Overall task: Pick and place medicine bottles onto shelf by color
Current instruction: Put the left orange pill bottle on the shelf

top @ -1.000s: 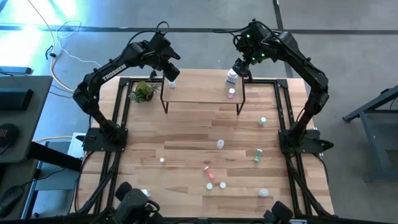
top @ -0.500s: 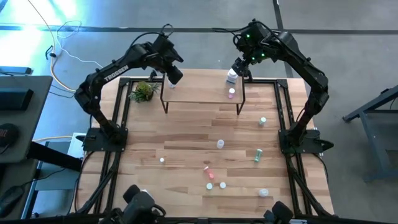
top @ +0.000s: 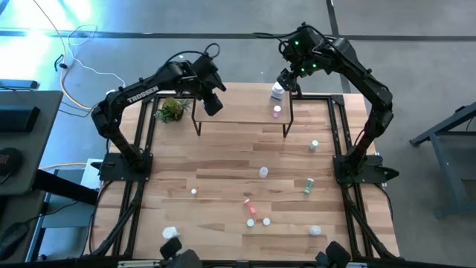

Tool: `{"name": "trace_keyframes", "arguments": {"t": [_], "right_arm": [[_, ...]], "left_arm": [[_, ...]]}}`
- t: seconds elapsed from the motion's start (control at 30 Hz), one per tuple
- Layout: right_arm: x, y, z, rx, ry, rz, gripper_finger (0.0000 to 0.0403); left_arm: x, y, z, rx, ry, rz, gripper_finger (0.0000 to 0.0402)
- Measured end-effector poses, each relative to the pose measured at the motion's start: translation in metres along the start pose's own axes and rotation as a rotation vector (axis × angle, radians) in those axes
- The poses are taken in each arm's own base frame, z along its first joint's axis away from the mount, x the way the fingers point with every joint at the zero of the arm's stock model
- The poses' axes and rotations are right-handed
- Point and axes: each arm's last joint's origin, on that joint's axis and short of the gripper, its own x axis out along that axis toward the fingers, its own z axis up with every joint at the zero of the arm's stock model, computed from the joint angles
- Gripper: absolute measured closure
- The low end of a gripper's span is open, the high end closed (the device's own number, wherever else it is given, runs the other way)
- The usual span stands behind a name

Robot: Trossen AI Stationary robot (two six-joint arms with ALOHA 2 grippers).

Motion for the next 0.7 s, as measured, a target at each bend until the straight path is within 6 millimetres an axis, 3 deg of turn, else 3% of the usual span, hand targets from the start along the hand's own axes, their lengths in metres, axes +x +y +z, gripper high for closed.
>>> {"name": "trace_keyframes", "arguments": {"t": [0.3, 0.7], "right_arm": [[0.000, 0.000, 0.000, 0.000, 0.000, 0.001, 0.0163], [0.000, 0.002, 0.000, -0.005, 0.001, 0.004, 0.0163]], "left_arm": [[0.019, -0.013, -0.003, 0.056, 0.106, -0.010, 0.0286], [0.021, -0.011, -0.001, 0.090, 0.091, 0.048, 0.0286]]}}
